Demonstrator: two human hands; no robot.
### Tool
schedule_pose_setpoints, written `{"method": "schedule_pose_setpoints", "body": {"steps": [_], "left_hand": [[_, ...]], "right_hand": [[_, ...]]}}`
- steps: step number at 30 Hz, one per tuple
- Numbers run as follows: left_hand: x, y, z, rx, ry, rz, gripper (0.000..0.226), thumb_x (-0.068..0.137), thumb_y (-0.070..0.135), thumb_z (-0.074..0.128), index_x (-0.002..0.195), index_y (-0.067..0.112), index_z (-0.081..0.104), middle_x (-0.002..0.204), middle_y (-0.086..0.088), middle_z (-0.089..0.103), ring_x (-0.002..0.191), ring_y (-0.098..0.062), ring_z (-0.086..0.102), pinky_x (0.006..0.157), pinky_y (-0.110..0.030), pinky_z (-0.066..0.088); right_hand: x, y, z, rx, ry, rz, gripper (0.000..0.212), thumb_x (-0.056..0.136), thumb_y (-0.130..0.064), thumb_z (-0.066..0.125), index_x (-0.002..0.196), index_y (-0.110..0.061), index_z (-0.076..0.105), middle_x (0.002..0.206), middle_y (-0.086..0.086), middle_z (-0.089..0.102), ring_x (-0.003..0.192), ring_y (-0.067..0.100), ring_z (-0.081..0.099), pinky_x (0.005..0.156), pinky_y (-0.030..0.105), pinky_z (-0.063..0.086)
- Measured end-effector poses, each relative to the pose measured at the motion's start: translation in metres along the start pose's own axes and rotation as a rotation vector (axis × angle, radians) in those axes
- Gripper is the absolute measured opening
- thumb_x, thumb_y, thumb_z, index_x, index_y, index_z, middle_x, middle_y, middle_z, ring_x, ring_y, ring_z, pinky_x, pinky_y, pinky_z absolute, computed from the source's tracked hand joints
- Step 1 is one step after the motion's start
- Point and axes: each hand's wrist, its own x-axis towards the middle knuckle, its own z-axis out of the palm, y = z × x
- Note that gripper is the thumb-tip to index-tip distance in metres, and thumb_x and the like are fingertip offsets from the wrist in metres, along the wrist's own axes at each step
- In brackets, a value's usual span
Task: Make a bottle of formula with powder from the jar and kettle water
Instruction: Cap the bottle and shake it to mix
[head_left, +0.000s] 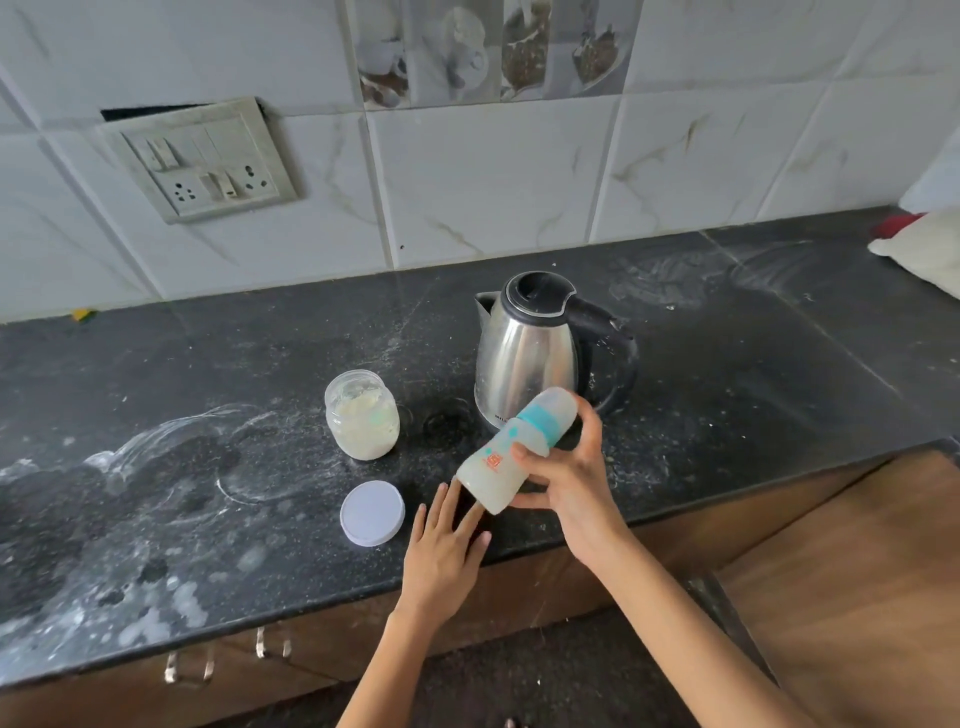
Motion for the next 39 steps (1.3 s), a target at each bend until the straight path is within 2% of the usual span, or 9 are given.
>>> {"method": "schedule_pose_setpoints", "body": {"steps": [4,10,14,16,19,24,29,34,39], "left_hand": [[-0.001,-0.007,0.008,-0.227,0.138,-0.012,0.045,0.092,0.029,0.052,0.134,0.026,0.037,0.129,-0.011,0.058,0.121,-0.033,0.055,0.098,-0.055,0.046],[0.002,-0.010,0.009,0.044,0.082,0.019,0.055,0.101,0.049,0.015,0.141,0.024,0.043,0.149,-0.006,0.038,0.139,-0.029,0.034,0.111,-0.040,0.012],[-0.002,-0.010,0.012,-0.084,0.197,0.070,0.050,0.102,0.043,0.021,0.134,0.013,0.044,0.129,-0.014,0.060,0.121,-0.033,0.055,0.098,-0.049,0.043],[-0.002,-0.011,0.011,-0.062,0.146,0.051,0.049,0.102,0.044,0.018,0.135,0.017,0.042,0.133,-0.013,0.058,0.123,-0.035,0.054,0.103,-0.049,0.037],[0.001,-0.009,0.008,0.013,0.105,0.033,0.051,0.101,0.045,0.017,0.136,0.024,0.049,0.143,-0.008,0.048,0.132,-0.031,0.044,0.112,-0.044,0.027],[-0.004,-0.020,0.024,-0.193,0.178,-0.013,0.050,0.092,0.046,0.038,0.134,0.021,0.047,0.131,-0.007,0.058,0.125,-0.027,0.051,0.104,-0.043,0.040],[0.003,-0.011,0.012,0.023,0.166,0.080,0.051,0.099,0.043,0.023,0.132,0.020,0.055,0.141,-0.010,0.051,0.133,-0.032,0.044,0.112,-0.045,0.029],[-0.002,-0.028,0.036,-0.276,0.102,-0.065,0.051,0.090,0.044,0.048,0.138,0.027,0.045,0.141,-0.004,0.051,0.133,-0.027,0.045,0.105,-0.041,0.042],[0.003,-0.009,0.011,0.049,0.180,0.095,0.048,0.096,0.038,0.032,0.134,0.019,0.053,0.141,-0.011,0.051,0.131,-0.033,0.046,0.103,-0.050,0.039]], "right_hand": [[-0.013,0.019,0.024,-0.102,-0.185,0.088,0.083,0.078,0.000,0.077,0.133,-0.046,0.036,0.114,0.013,0.070,0.104,0.030,0.070,0.068,0.053,0.061],[0.010,-0.007,0.009,0.022,0.050,-0.030,0.085,0.079,0.001,0.076,0.138,-0.043,0.034,0.122,0.009,0.061,0.104,0.031,0.069,0.066,0.048,0.061],[-0.007,0.022,0.026,-0.090,-0.123,0.077,0.086,0.077,0.000,0.078,0.136,-0.045,0.035,0.115,0.016,0.069,0.103,0.033,0.070,0.070,0.055,0.060],[-0.005,0.019,0.021,-0.068,-0.066,0.045,0.082,0.078,0.001,0.076,0.135,-0.041,0.034,0.117,0.015,0.067,0.103,0.033,0.070,0.074,0.060,0.059],[0.005,0.001,0.010,0.060,0.093,-0.021,0.078,0.082,0.003,0.071,0.137,-0.036,0.032,0.119,0.009,0.061,0.099,0.031,0.071,0.069,0.052,0.061],[-0.018,0.035,0.035,-0.105,-0.127,0.081,0.081,0.080,0.000,0.076,0.134,-0.044,0.033,0.117,0.013,0.068,0.103,0.027,0.071,0.075,0.057,0.059],[-0.002,0.011,0.011,0.089,0.115,-0.062,0.080,0.082,0.002,0.072,0.138,-0.040,0.032,0.120,0.009,0.063,0.102,0.031,0.071,0.069,0.051,0.061],[-0.026,0.043,0.032,-0.086,-0.098,0.064,0.084,0.078,0.000,0.078,0.135,-0.043,0.033,0.116,0.012,0.070,0.104,0.027,0.071,0.074,0.055,0.060],[-0.007,0.019,0.009,0.055,0.159,-0.110,0.085,0.082,-0.003,0.075,0.142,-0.040,0.028,0.127,0.011,0.061,0.112,0.032,0.066,0.071,0.047,0.061]]}}
